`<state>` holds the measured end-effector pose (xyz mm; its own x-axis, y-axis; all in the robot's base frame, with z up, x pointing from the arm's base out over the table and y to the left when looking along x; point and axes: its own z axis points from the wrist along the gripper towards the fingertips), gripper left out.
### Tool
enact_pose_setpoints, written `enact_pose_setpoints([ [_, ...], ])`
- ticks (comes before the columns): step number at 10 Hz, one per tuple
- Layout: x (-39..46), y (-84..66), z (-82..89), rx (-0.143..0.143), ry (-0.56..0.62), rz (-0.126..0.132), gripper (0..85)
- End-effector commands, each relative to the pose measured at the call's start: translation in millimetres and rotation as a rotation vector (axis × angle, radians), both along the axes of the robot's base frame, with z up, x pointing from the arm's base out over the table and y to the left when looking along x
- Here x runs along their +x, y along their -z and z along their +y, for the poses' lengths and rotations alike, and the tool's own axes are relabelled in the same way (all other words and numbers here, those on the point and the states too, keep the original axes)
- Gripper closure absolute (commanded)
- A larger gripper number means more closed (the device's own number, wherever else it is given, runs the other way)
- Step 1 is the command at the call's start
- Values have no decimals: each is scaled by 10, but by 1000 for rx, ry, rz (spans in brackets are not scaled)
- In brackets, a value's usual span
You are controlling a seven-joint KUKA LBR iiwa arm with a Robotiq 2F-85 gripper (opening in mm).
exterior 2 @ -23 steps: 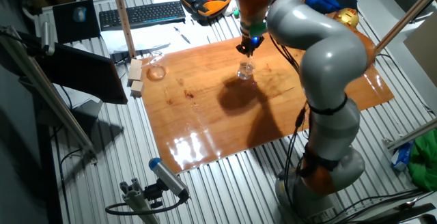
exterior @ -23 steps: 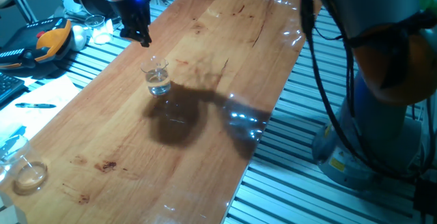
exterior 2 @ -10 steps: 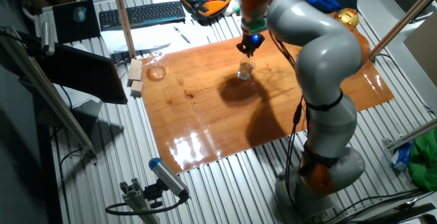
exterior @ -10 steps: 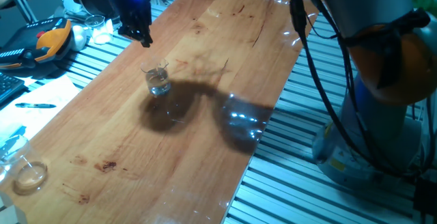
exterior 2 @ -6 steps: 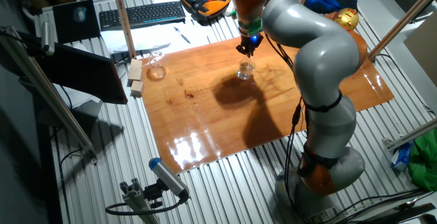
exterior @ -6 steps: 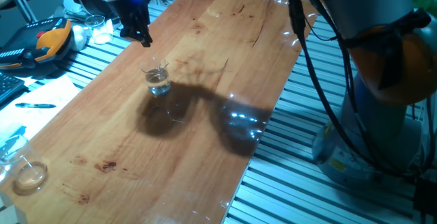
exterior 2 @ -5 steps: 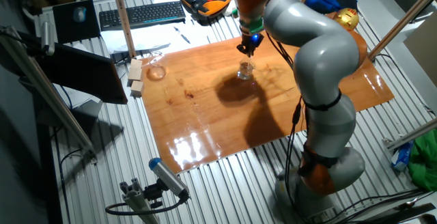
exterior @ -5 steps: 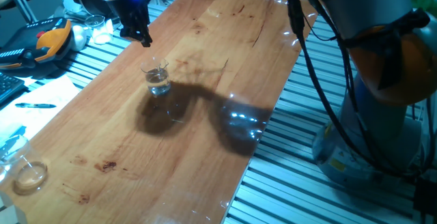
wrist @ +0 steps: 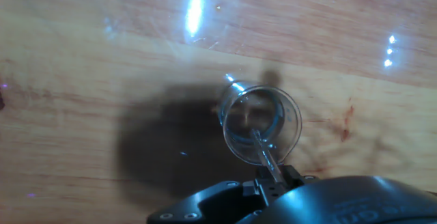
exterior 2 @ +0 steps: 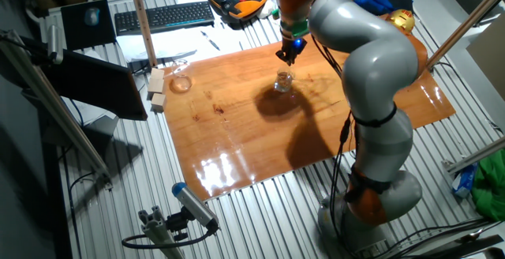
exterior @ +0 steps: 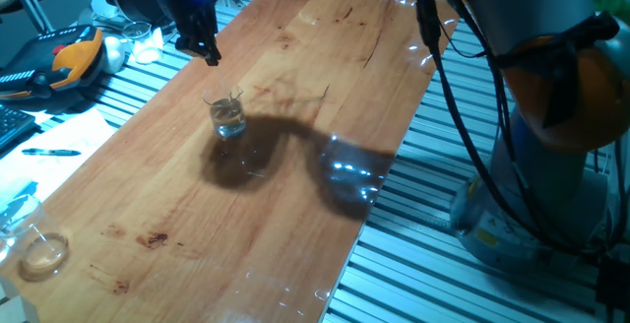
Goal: Stir the beaker with a glass rod
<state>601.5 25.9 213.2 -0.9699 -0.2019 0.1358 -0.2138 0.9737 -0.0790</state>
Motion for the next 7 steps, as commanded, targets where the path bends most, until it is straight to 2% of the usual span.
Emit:
enact_pose_setpoints([
  [1,6,13,1,9,-22,-25,850],
  [2,10,17,6,2,-67,-69,850],
  [3,11,7,12,-15,-103,-101,850],
  [6,4,-2,12,-15,-99,-99,850],
  [7,4,1,12,16,-70,-86,850],
])
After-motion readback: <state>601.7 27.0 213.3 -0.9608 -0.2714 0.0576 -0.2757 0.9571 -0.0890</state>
